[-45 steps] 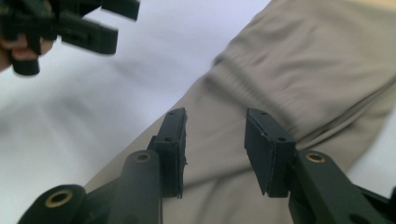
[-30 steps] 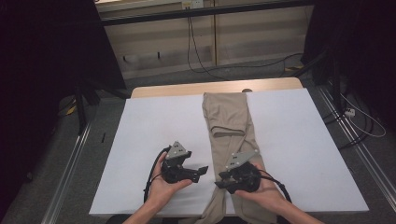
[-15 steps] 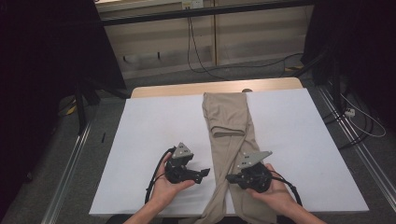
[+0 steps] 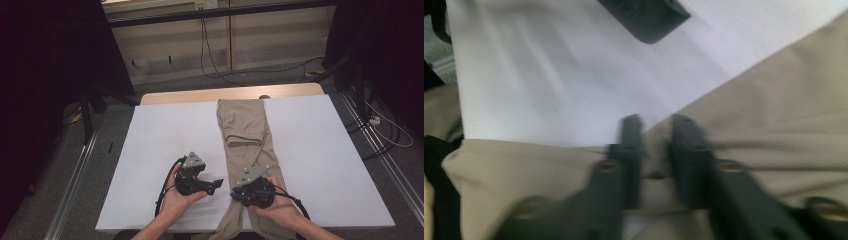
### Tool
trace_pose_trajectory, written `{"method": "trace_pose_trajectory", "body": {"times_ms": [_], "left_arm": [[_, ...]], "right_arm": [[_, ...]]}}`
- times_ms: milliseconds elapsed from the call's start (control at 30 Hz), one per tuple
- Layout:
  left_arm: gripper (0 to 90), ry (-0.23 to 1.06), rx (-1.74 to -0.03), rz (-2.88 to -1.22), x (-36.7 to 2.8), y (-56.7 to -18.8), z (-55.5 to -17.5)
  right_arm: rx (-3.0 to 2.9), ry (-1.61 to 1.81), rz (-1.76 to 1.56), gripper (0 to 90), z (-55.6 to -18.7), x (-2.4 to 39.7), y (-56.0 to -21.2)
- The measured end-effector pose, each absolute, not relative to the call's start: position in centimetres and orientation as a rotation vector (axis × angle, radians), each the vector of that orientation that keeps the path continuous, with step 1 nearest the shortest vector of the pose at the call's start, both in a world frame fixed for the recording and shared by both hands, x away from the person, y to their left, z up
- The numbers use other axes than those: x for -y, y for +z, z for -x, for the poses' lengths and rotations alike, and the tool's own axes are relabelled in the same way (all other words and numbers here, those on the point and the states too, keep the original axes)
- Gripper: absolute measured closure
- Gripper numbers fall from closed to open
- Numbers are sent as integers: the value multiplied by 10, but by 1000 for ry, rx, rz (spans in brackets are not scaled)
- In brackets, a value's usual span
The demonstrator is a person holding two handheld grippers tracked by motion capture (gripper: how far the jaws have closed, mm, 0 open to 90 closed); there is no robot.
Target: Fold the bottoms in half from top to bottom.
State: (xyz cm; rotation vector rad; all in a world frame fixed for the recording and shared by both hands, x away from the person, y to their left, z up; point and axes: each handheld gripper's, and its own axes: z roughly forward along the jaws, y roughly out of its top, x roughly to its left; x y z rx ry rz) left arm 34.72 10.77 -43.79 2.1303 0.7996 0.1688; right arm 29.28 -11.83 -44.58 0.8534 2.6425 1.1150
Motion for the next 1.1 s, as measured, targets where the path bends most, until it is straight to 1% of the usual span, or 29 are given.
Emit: {"method": "trace_pose_trajectory", "body": {"times_ms": [33,333,433,467,567,600,633,733,900,967,1000,1033,1067,1100], "left_arm": [[162,168,-799,-2134,-107,-438,-347],[163,173,-777,-2159,-102,-440,-345],[175,142,-767,-2172,-96,-442,-344],[189,135,-758,-2172,-93,-444,-343],[242,41,-754,-2170,-84,-446,-340],[269,43,-744,-2182,-82,-445,-339],[277,59,-740,-2185,-78,-445,-337],[290,44,-723,-2182,-70,-443,-336],[302,36,-648,-2231,-53,-443,-331],[341,35,-640,-2244,-48,-444,-328],[346,33,-625,-2258,-46,-445,-327],[382,18,-617,-2262,-45,-445,-326],[427,17,-621,-2263,-45,-444,-324],[430,15,-628,-2261,-45,-444,-322]], "right_arm": [[-2640,1123,-863,899,-293,121,-445],[-2584,1301,-960,900,-282,157,-426],[-2556,1315,-969,900,-276,168,-420],[-2546,1317,-972,900,-273,172,-419],[-2520,1321,-1009,900,-266,187,-418],[-2509,1314,-1021,900,-264,192,-417],[-2500,1316,-1034,900,-262,197,-417],[-2477,1311,-1072,900,-257,212,-417],[-2474,1253,-1139,900,-248,233,-425],[-2472,1214,-1148,900,-245,235,-428],[-2469,1205,-1153,900,-246,235,-430],[-2470,1219,-1159,900,-248,233,-430],[-2478,1233,-1162,853,-250,230,-429],[-2481,1232,-1146,752,-254,225,-427]]}}
